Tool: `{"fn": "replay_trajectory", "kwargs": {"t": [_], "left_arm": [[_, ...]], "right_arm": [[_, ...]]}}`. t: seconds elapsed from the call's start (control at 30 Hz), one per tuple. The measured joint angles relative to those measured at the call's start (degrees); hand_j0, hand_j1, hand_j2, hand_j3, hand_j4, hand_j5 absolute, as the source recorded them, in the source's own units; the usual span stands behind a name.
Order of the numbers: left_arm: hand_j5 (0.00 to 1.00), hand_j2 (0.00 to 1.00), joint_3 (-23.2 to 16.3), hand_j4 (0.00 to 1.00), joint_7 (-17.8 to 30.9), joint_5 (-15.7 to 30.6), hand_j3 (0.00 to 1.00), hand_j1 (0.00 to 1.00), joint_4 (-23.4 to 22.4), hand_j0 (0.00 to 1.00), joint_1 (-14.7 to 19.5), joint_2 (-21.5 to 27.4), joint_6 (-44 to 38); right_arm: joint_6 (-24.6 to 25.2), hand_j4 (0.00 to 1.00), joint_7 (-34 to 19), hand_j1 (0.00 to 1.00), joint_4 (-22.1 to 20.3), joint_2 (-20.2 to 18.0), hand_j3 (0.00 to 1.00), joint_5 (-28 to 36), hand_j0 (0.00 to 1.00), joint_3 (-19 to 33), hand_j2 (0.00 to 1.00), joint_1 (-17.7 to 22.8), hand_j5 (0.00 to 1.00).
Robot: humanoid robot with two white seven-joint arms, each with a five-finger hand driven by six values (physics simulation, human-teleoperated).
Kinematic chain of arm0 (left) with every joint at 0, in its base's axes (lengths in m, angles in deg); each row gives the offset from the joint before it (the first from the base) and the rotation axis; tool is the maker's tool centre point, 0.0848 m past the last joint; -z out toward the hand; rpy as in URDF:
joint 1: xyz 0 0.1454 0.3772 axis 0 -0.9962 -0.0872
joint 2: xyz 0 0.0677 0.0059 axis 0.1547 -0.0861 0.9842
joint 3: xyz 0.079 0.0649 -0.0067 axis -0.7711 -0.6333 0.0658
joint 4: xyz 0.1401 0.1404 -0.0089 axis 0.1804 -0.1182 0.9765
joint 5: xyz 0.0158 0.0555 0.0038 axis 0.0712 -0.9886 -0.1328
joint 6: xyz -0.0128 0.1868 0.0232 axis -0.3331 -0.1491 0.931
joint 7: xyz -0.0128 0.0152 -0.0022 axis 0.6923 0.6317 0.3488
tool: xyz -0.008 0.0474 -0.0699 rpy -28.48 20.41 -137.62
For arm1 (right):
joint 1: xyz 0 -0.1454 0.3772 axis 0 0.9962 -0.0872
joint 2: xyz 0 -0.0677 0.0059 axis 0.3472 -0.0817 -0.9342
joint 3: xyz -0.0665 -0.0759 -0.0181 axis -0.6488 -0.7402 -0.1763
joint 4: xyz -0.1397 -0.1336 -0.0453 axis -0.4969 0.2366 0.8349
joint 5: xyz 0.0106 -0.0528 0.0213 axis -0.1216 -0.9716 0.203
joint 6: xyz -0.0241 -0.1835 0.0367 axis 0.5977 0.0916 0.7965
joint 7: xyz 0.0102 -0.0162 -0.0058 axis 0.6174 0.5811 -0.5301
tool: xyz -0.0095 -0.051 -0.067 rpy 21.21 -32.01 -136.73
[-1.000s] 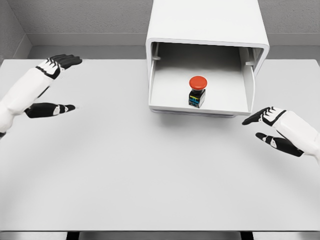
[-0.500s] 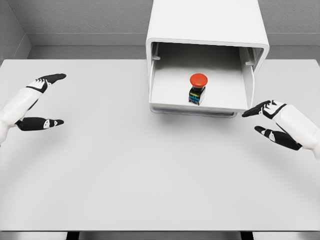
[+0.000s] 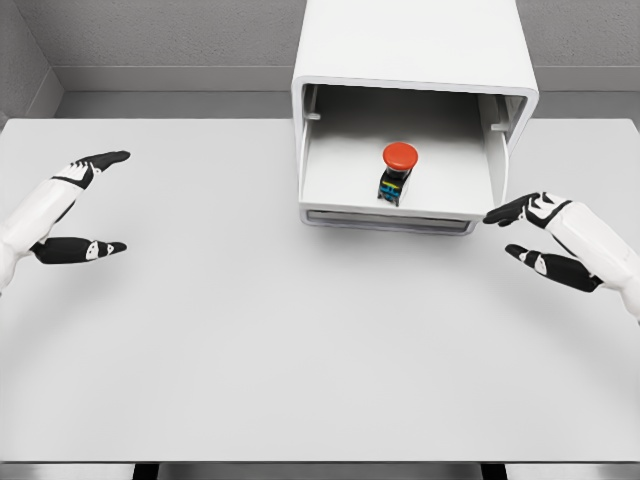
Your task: Slide open multi-storey tabletop storage cabinets and put open load switch and slide close multi-storey tabletop storage cabinets
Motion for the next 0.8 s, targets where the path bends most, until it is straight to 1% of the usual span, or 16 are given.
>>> {"fn": "replay_trajectory", "kwargs": {"t": [0.03,0.07,0.27,0.5,0.6,0.67,0.8], "left_arm": [[1.0,1.0,0.01,1.0,0.0,0.02,1.0,1.0,-0.04,1.0,0.0,0.0,0.0],[1.0,1.0,0.02,1.0,0.0,0.03,1.0,1.0,-0.07,1.0,-0.09,0.0,-0.01],[1.0,1.0,0.02,1.0,0.0,0.08,1.0,1.0,-0.15,1.0,-0.09,0.0,0.0],[1.0,1.0,0.24,1.0,0.0,0.08,1.0,1.0,-0.11,1.0,-0.09,-0.01,0.0],[1.0,1.0,0.24,1.0,0.0,0.09,1.0,1.0,-0.01,1.0,-0.53,-0.01,0.01],[1.0,1.0,0.24,1.0,0.0,0.13,1.0,1.0,0.06,1.0,-0.53,-0.01,0.01],[1.0,1.0,0.25,1.0,0.0,0.16,1.0,1.0,0.17,1.0,-0.53,-0.01,0.01]], "right_arm": [[0.07,0.68,0.21,0.68,-0.48,-0.09,0.68,0.7,0.68,0.24,0.68,1.06,0.68],[0.09,0.68,0.27,0.68,-0.9,-0.15,0.68,0.93,0.68,0.37,0.68,1.15,0.68],[0.07,0.68,0.02,0.68,-2.12,-0.15,0.68,1.23,0.68,0.65,0.68,1.15,0.68],[0.05,0.68,-0.08,0.68,-2.45,-0.05,0.68,1.18,0.68,0.68,0.68,1.06,0.68],[-0.1,0.67,-0.27,0.67,-2.47,-0.05,0.67,-0.32,0.67,1.27,0.67,1.15,0.67],[-0.18,0.65,-0.35,0.65,-2.42,-0.07,0.65,-1.16,0.65,1.5,0.65,1.15,0.65],[-0.26,0.69,-0.4,0.69,-2.41,-0.08,0.69,-1.95,0.69,1.7,0.69,1.15,0.69]]}}
